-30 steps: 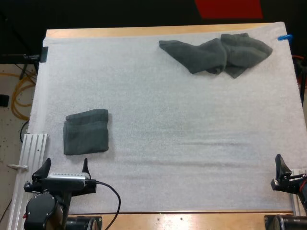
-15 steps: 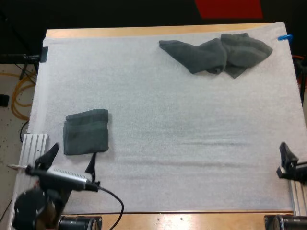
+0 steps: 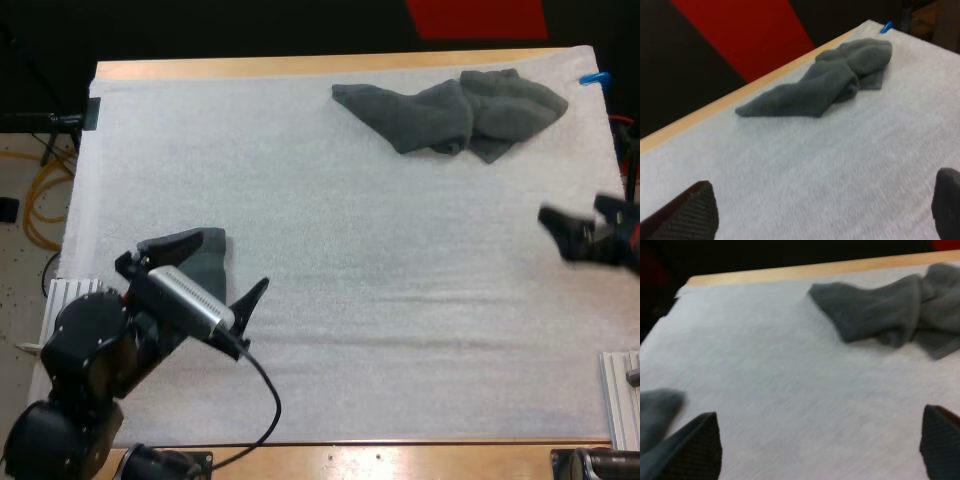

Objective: Pick towel from pile fold and stack

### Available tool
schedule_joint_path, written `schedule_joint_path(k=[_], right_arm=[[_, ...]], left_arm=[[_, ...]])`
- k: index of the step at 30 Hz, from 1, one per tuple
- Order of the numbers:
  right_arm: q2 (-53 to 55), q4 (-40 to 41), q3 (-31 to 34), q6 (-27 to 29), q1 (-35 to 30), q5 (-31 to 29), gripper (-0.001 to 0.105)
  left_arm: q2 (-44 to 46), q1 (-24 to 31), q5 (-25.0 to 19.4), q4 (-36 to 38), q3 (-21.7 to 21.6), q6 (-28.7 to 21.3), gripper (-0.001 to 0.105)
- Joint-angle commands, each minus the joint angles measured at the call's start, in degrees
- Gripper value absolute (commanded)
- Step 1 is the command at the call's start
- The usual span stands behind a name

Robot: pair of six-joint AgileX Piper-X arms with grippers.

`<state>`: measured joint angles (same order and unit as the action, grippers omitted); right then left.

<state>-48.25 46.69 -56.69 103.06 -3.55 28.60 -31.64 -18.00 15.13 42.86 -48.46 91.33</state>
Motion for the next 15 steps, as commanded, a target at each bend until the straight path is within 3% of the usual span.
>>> schedule_joint_path(k=[1, 3, 8, 15], right_arm=[[-2.14, -3.1, -0.97, -0.32, 0.06, -1.88, 0.078], [-7.21, -5.88, -2.56, -0.41, 1.04, -6.63, 0.078], [-23.51, -11.87, -8.41, -5.7, 5.33, -26.48, 0.078], [-44.27, -14.38, -17.75, -13.41, 5.54, -32.79, 0.078]], left_arm=[[-0.41, -0.17, 0.32, -1.32, -0.54, 0.07, 0.083], [-1.35, -0.16, 0.32, -2.34, -0.54, 0.07, 0.083], [-3.61, -0.16, 0.32, -3.62, -0.54, 0.07, 0.083], [-5.77, -0.16, 1.13, -3.68, -0.54, 0.07, 0.083]])
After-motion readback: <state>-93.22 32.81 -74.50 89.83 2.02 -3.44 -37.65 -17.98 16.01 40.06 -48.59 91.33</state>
